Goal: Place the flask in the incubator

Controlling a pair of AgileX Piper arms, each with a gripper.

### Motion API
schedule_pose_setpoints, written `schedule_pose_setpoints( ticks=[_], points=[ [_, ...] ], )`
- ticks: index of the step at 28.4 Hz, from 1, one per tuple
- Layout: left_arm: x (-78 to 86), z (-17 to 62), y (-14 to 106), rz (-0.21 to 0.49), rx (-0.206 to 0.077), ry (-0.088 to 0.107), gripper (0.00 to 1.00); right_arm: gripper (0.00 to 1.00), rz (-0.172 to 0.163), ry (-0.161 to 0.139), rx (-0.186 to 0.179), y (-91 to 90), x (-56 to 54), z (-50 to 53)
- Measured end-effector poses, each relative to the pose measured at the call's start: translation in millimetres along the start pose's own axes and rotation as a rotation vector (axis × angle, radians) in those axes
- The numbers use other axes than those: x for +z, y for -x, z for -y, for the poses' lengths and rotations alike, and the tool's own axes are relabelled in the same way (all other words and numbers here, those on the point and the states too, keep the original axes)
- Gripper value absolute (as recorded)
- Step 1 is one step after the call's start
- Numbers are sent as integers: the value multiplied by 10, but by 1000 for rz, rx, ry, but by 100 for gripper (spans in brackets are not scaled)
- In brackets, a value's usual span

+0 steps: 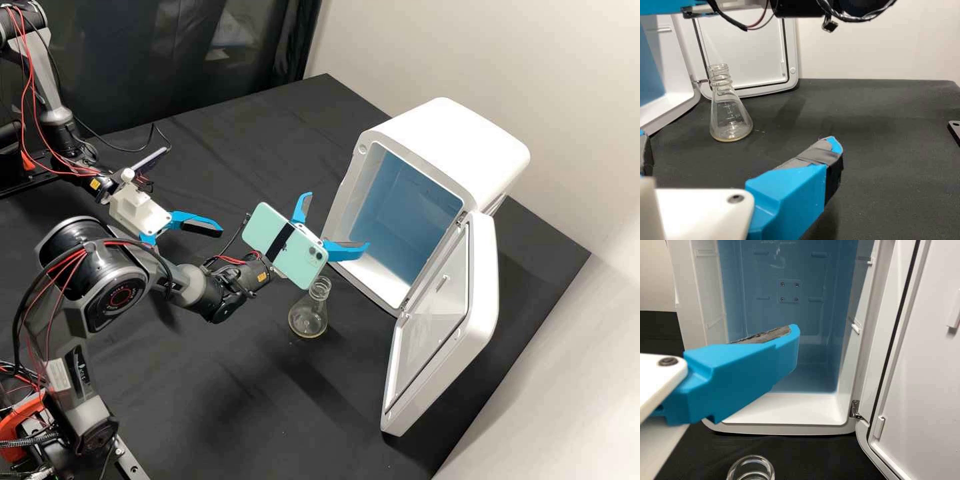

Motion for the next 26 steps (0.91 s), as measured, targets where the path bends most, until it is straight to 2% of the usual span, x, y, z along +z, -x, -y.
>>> schedule_pose_setpoints(
  ticks=[6, 11, 16, 21, 26],
  points=[
    [-70, -60, 46, -22, 21, 6, 100, 100, 0, 0, 0, 0, 0, 0],
    [-67, -94, 55, -20, 36, 7, 100, 100, 0, -4, 0, 0, 0, 0],
    [-99, -100, 58, -25, 37, 4, 100, 100, 1, -8, -1, 15, 10, 9],
    [-148, -107, 65, -41, 39, 6, 100, 100, 17, -8, -15, 49, 62, 58],
    [-148, -94, 76, -40, 34, 6, 100, 100, 53, -8, -28, 49, 177, 102]
  ],
)
